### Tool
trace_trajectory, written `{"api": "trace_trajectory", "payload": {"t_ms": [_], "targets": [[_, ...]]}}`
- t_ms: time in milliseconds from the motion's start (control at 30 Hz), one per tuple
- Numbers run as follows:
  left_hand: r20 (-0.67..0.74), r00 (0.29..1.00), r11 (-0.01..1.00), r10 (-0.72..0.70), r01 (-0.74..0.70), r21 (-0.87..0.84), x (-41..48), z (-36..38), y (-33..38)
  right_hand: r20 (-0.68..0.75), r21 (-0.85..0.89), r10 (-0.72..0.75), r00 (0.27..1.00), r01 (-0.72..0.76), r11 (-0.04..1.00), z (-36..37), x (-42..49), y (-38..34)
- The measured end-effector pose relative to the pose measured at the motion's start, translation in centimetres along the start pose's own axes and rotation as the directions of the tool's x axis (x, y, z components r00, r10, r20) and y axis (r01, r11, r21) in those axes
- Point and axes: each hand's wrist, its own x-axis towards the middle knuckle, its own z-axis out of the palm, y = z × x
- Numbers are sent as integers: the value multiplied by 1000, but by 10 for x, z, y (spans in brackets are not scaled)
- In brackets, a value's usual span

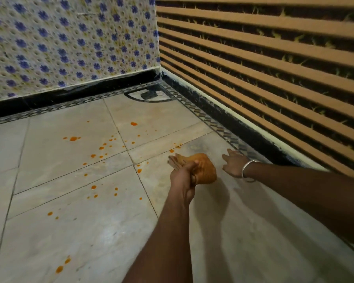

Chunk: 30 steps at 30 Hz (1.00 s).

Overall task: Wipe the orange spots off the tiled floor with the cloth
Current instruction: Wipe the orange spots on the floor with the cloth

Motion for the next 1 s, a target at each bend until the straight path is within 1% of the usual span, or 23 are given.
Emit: {"api": "trace_trajectory", "payload": {"t_ms": [33,133,200,233,267,333,433,533,667,733,833,900,933,967,1000], "targets": [[-31,999,1000,12,-13,-18,1,3,-2,11,-12,12,1000,-12,1000,-3,1,-3],[-193,981,998,1,-12,-59,8,17,1,64,-115,29,998,-21,993,-20,-2,-10],[-261,965,996,32,-52,-70,12,24,4,36,-173,-24,999,30,984,-32,-6,-16],[-272,961,996,53,-71,-56,14,26,5,18,-197,-47,999,49,979,-36,-9,-17],[-279,957,996,76,-88,-33,16,24,7,20,-221,-70,997,73,972,-37,-10,-21],[-261,959,993,112,-115,3,20,24,12,49,-260,-64,997,75,963,-36,-6,-16],[-241,946,977,215,-206,64,27,11,23,103,-260,-63,993,88,962,-32,13,1],[-201,932,942,301,-258,215,23,-17,32,112,-297,-76,991,106,949,-31,29,15],[-158,924,873,349,-258,415,20,-44,45,100,-372,-87,991,119,921,-38,61,25],[-104,925,801,365,-256,541,20,-46,46,105,-381,-119,987,150,912,-40,80,21],[52,931,671,362,-299,678,24,-20,53,87,-391,-144,986,167,905,-45,103,13],[191,919,537,346,-361,763,40,4,59,70,-399,-154,986,170,901,-40,114,7],[252,903,451,347,-397,799,52,15,60,58,-381,-155,986,165,910,-36,119,5],[312,881,349,356,-435,830,70,27,57,44,-343,-153,987,159,926,-29,125,8],[379,843,221,381,-481,848,83,32,54,19,-294,-150,988,149,944,-22,126,8]]}}
